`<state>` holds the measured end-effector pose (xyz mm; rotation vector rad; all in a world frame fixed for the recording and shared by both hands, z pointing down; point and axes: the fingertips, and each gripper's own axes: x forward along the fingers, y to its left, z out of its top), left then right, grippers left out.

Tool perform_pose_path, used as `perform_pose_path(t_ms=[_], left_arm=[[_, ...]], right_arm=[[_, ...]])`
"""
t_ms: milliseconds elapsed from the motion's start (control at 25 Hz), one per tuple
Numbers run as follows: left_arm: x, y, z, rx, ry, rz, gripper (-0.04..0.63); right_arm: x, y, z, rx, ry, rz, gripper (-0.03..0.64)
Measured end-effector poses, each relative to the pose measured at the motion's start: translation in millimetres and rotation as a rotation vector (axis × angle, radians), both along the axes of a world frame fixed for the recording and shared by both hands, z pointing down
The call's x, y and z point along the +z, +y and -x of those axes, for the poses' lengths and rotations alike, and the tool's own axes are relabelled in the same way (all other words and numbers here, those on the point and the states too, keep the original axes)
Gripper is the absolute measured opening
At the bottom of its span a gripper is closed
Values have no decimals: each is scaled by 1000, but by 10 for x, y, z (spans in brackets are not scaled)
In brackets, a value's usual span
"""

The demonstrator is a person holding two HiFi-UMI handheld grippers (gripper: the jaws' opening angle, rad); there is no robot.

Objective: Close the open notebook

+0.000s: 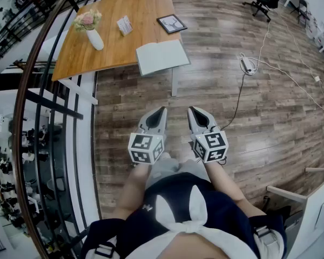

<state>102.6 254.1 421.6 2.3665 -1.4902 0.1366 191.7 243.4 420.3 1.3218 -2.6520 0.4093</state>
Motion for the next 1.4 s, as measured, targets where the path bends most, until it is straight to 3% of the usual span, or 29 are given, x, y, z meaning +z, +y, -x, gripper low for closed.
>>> perform_pose_path(t_ms=[480, 880, 920, 960, 1400], left_arm=[[-137, -89, -205, -16, -18, -27, 18], [-42, -111, 37, 17, -41, -40, 18], [-35, -122, 62, 21, -43, -43, 18], [-23, -140, 89, 24, -46, -44, 18], [124, -603, 343, 53, -62, -10, 18]], right_arm=[[-103, -96, -222, 1, -4, -16, -3], [4, -188, -36, 28, -89, 19, 0], [16, -203, -16, 30, -95, 23, 5], [32, -226, 7, 32, -102, 31, 64], [273, -808, 109, 71, -151, 131, 151]])
